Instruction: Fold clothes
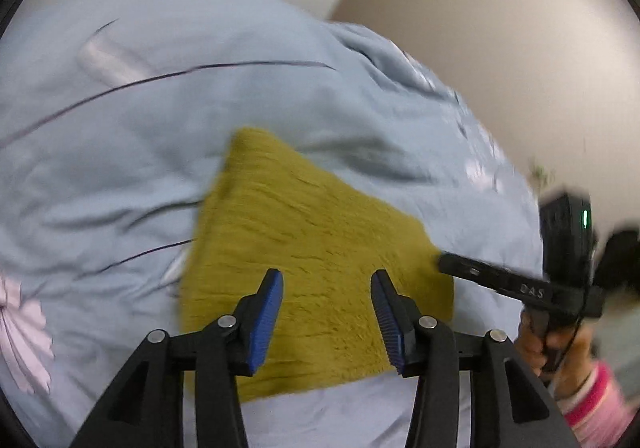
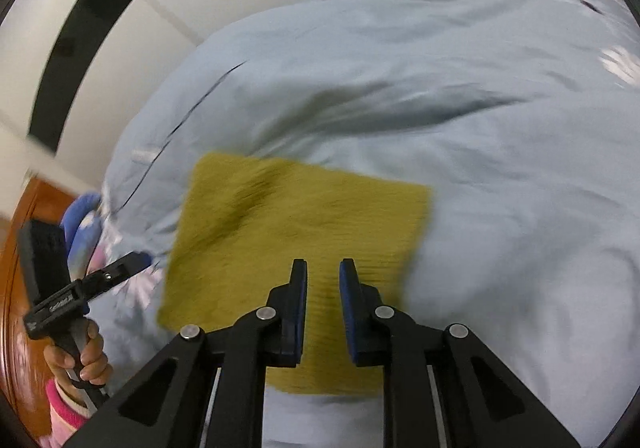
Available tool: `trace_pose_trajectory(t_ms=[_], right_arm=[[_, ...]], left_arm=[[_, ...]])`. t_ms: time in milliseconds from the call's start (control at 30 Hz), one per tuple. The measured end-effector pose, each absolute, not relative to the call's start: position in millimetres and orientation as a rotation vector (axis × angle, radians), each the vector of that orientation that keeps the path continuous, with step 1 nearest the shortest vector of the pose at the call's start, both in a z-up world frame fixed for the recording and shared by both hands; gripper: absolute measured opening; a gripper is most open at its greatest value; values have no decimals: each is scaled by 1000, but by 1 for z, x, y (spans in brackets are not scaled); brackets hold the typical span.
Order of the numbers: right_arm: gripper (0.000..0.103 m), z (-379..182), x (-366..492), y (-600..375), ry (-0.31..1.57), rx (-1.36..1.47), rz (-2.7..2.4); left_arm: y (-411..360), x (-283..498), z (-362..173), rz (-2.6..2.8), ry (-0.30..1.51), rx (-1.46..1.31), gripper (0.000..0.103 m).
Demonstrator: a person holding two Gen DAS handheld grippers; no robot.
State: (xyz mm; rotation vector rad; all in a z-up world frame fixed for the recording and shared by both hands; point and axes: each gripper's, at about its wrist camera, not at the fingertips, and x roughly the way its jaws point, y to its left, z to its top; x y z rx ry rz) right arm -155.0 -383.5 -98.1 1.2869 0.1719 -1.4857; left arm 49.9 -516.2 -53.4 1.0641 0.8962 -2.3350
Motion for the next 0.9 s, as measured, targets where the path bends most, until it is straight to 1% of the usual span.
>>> trace_pose_trajectory(t_ms=[33, 67, 167, 267, 333, 433, 600, 667, 800, 900], right_arm=[[18, -102, -148, -388, 198, 1288, -1468], [18, -106, -142, -392, 224, 1288, -1450], [18, -124, -141, -386, 273, 1319, -1482], [18, -142, -153, -374, 183, 1407, -1456], [18, -148, -155, -371, 155, 1435, -1447], [18, -146, -150, -371, 174, 1423, -1466], [19, -124, -126, -358, 241, 1336, -1526], [19, -125, -113, -351, 269, 1340, -1534], [20, -133, -87, -337, 307, 1380, -1517], [20, -144, -72, -332, 333, 1417, -1512]], left_arm=[[-510, 42, -62, -2333, 832, 1123, 51], [-510, 40, -69, -2315, 809, 1160, 51], [-522, 46, -106, -2176, 851, 1236, 51], [-541, 61, -134, -2125, 1043, 1177, 49], [-548, 61, -138, -2110, 1081, 1146, 49], [-537, 59, -130, -2114, 1024, 1165, 49], [-505, 59, -111, -2145, 845, 1159, 49], [-496, 65, -105, -2144, 802, 1141, 50], [-468, 64, -105, -2116, 764, 1146, 53], [-455, 58, -114, -2059, 773, 1158, 54]])
